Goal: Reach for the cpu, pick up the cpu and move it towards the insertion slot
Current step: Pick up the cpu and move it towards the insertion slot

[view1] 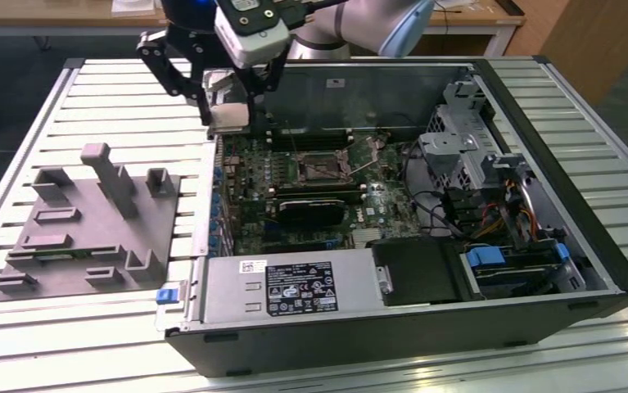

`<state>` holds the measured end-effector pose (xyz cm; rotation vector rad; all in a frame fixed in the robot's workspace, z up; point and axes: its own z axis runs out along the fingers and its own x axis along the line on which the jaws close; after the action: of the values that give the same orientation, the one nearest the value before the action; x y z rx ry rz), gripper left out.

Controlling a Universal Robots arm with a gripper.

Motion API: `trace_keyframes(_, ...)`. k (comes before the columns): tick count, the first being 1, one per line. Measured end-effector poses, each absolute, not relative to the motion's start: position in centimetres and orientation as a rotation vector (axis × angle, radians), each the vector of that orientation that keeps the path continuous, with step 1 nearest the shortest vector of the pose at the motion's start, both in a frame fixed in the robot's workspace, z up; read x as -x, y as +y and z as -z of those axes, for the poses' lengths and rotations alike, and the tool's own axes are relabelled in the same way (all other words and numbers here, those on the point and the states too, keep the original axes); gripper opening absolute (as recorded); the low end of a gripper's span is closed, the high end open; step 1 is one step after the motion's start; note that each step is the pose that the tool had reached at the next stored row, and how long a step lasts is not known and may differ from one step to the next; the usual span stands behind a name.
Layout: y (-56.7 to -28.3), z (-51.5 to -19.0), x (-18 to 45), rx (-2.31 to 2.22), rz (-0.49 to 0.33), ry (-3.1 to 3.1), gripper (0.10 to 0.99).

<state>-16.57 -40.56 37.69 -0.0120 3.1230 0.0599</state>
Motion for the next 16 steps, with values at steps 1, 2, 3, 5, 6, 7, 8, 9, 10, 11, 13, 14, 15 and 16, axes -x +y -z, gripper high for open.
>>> trace_keyframes(1,-40.6,-37.7,16.3,0.012,-0.06,3.123,0.541)
trace_keyframes(2,-40.6,-37.7,15.9,0.012,-0.06,3.123,0.541)
trace_keyframes(3,-40.6,-37.7,15.6,0.012,-0.06,3.123,0.541)
trace_keyframes(5,-40.6,-37.7,15.0,0.012,-0.06,3.123,0.541)
trace_keyframes(6,-40.6,-37.7,14.7,0.012,-0.06,3.123,0.541)
trace_keyframes(7,-40.6,-37.7,14.4,0.012,-0.06,3.123,0.541)
trace_keyframes(8,-40.6,-37.7,14.0,0.012,-0.06,3.123,0.541)
trace_keyframes(9,-40.6,-37.7,13.7,0.012,-0.06,3.123,0.541)
trace_keyframes(10,-40.6,-37.7,13.4,0.012,-0.06,3.123,0.541)
trace_keyframes(11,-40.6,-37.7,13.1,0.012,-0.06,3.123,0.541)
trace_keyframes(13,-40.6,-37.7,12.4,0.012,-0.06,3.123,0.541)
trace_keyframes(14,-40.6,-37.7,12.1,0.012,-0.06,3.123,0.541)
trace_keyframes(15,-40.6,-37.7,11.7,0.012,-0.06,3.123,0.541)
trace_keyframes(16,-40.6,-37.7,11.4,0.012,-0.06,3.123,0.541)
